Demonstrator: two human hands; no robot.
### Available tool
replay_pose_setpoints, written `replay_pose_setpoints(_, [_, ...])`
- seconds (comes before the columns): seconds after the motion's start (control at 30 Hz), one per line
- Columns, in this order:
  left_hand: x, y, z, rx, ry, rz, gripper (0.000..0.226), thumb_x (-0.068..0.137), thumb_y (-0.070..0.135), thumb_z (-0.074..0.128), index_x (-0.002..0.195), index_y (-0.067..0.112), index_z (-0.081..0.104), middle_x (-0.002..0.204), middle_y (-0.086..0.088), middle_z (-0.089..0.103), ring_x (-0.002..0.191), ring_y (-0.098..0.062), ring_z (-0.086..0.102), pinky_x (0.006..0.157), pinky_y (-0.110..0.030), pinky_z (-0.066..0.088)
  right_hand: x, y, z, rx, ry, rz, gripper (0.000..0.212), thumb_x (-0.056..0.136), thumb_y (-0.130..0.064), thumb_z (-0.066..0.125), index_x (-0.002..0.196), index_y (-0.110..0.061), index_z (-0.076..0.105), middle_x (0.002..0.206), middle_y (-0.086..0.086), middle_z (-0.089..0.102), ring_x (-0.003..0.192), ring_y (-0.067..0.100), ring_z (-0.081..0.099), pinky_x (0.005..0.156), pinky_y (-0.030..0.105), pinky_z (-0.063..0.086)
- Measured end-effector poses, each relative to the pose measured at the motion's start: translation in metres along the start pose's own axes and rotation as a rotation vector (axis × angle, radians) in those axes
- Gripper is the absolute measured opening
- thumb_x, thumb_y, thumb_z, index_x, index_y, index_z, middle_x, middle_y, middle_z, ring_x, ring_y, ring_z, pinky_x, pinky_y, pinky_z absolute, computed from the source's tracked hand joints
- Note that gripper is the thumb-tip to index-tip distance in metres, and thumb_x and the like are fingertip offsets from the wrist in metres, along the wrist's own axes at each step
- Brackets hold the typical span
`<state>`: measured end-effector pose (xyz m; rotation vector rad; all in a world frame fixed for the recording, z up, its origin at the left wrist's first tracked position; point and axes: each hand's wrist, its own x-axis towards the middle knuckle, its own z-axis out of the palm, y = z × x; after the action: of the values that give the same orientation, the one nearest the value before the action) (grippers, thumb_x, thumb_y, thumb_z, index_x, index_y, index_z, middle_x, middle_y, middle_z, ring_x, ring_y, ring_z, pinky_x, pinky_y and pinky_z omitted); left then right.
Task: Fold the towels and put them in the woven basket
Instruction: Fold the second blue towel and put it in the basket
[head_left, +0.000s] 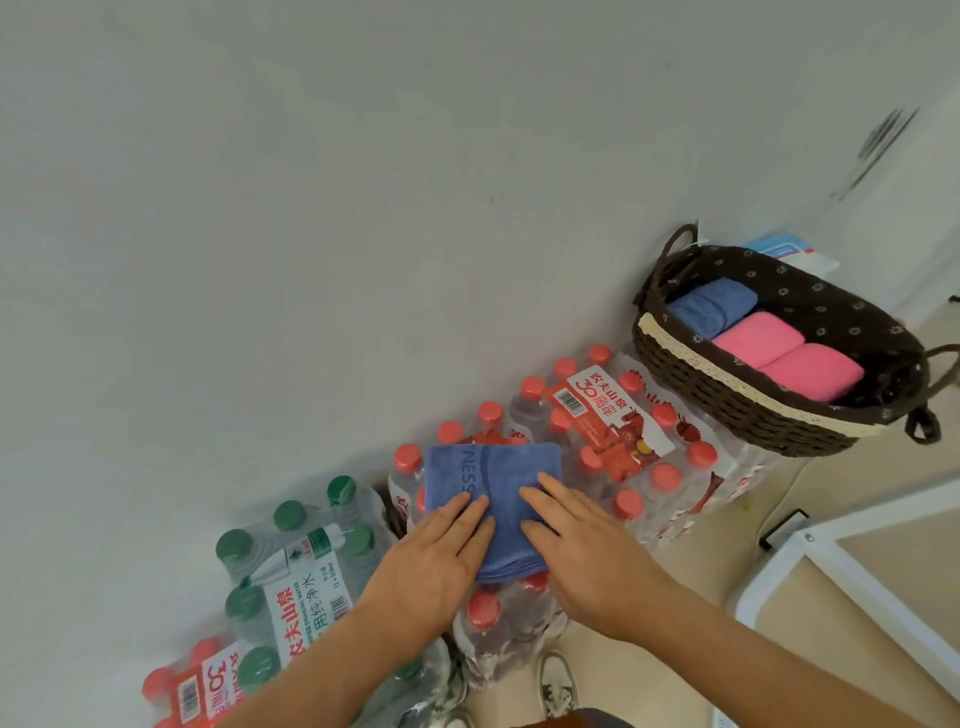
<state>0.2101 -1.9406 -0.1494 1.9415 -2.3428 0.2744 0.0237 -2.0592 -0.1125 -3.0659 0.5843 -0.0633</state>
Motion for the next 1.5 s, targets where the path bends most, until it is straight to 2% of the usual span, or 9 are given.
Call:
replay_pose_setpoints(0.23, [-0.004, -0.001, -0.008, -0.11, -0.14, 0.049, 0.07, 0.054, 0.029, 0.085, 0.119, 0.012, 0.066, 0.124, -0.008, 0.064, 0.112, -0.019, 0.063, 0.096, -0.03, 0.046, -0.009, 0.005, -0.003, 0.021, -0.182, -0.016, 0.041, 0.081, -0.033, 0.04, 0.108, -0.018, 0.067, 0.122, 0.005, 0.066, 0.11, 0.018, 0.065, 0.091, 0.035, 0.054])
replay_pose_setpoints(0.33, [-0.001, -0.012, -0.025, -0.331, -0.14, -0.071, 0.042, 0.069, 0.028, 0.069, 0.111, 0.027, 0.067, 0.108, 0.008, 0.07, 0.096, -0.008, 0.067, 0.085, -0.024, 0.053, -0.005, 0.013, -0.006, 0.18, -0.25, 0.006, 0.043, 0.09, -0.032, 0.041, 0.127, -0.012, 0.051, 0.126, 0.006, 0.061, 0.113, 0.023, 0.059, 0.096, 0.038, 0.049])
replay_pose_setpoints(0.43, [0.011, -0.031, -0.04, -0.775, -0.242, -0.366, 0.017, 0.082, 0.022, 0.06, 0.096, 0.029, 0.067, 0.077, 0.007, 0.067, 0.065, -0.005, 0.059, 0.063, -0.023, 0.048, 0.005, 0.021, -0.018, 0.408, -0.313, 0.135, 0.023, 0.095, -0.029, 0.039, 0.114, -0.02, 0.045, 0.096, 0.003, 0.062, 0.082, 0.022, 0.058, 0.072, 0.042, 0.047])
replay_pose_setpoints(0.53, [0.024, -0.046, -0.039, -0.942, -0.191, -0.539, 0.007, 0.086, 0.025, 0.067, 0.092, 0.025, 0.07, 0.075, 0.008, 0.067, 0.062, -0.002, 0.057, 0.062, -0.023, 0.047, 0.017, 0.028, -0.025, 0.527, -0.285, 0.227, 0.011, 0.096, -0.028, 0.039, 0.102, -0.021, 0.044, 0.084, 0.002, 0.059, 0.072, 0.02, 0.055, 0.065, 0.04, 0.044])
replay_pose_setpoints(0.67, [0.035, -0.049, -0.03, -0.911, -0.097, -0.676, 0.007, 0.085, 0.034, 0.068, 0.091, 0.031, 0.069, 0.077, 0.011, 0.069, 0.069, -0.003, 0.064, 0.063, -0.019, 0.049, 0.029, 0.035, -0.022, 0.629, -0.22, 0.353, 0.014, 0.095, -0.027, 0.041, 0.082, -0.03, 0.042, 0.075, -0.003, 0.052, 0.068, 0.016, 0.049, 0.057, 0.031, 0.037])
replay_pose_setpoints(0.87, [0.054, -0.048, -0.027, -0.654, -0.131, -0.729, 0.022, 0.089, 0.039, 0.06, 0.076, 0.021, 0.06, 0.068, 0.002, 0.061, 0.063, -0.016, 0.055, 0.057, -0.027, 0.039, 0.04, 0.04, -0.014, 0.721, -0.12, 0.486, 0.008, 0.095, -0.025, 0.047, 0.095, -0.018, 0.05, 0.079, -0.002, 0.058, 0.067, 0.011, 0.052, 0.055, 0.023, 0.039])
replay_pose_setpoints(1.03, [0.067, -0.05, -0.027, -0.553, -0.117, -0.681, 0.024, 0.087, 0.036, 0.06, 0.105, 0.02, 0.065, 0.096, -0.002, 0.07, 0.087, -0.022, 0.063, 0.072, -0.028, 0.046, 0.05, 0.048, -0.008, 0.766, -0.096, 0.589, 0.013, 0.091, -0.026, 0.056, 0.101, -0.024, 0.049, 0.087, -0.003, 0.063, 0.082, 0.016, 0.061, 0.073, 0.033, 0.052])
replay_pose_setpoints(1.3, [0.063, -0.069, -0.016, -0.525, -0.279, -0.482, 0.031, 0.089, 0.042, 0.057, 0.116, 0.028, 0.061, 0.111, 0.001, 0.054, 0.101, -0.019, 0.052, 0.088, -0.031, 0.045, 0.065, 0.06, -0.018, 0.602, -0.325, 0.458, 0.035, 0.087, -0.025, 0.059, 0.122, -0.019, 0.056, 0.12, -0.001, 0.047, 0.109, 0.02, 0.053, 0.095, 0.036, 0.046])
replay_pose_setpoints(1.5, [0.069, -0.072, -0.039, -0.777, -0.453, -0.501, 0.043, 0.069, 0.036, 0.07, 0.11, 0.031, 0.06, 0.093, 0.007, 0.067, 0.08, -0.012, 0.063, 0.075, -0.031, 0.053, 0.083, 0.059, -0.041, 0.596, -0.568, 0.291, 0.037, 0.074, -0.014, 0.061, 0.109, -0.018, 0.055, 0.097, -0.001, 0.059, 0.081, 0.016, 0.057, 0.068, 0.032, 0.051])
